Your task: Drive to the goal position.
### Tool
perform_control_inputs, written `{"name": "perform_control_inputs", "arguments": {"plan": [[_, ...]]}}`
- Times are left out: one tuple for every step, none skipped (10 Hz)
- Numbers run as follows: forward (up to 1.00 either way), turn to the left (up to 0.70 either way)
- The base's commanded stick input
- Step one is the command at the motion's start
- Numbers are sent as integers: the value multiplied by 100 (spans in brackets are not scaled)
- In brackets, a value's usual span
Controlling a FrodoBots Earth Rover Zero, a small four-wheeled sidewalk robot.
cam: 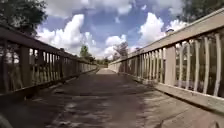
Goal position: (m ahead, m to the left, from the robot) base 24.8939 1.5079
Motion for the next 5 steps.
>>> {"name": "perform_control_inputs", "arguments": {"plan": [[100, 0], [100, 0], [100, 0], [100, 0], [100, 0]]}}
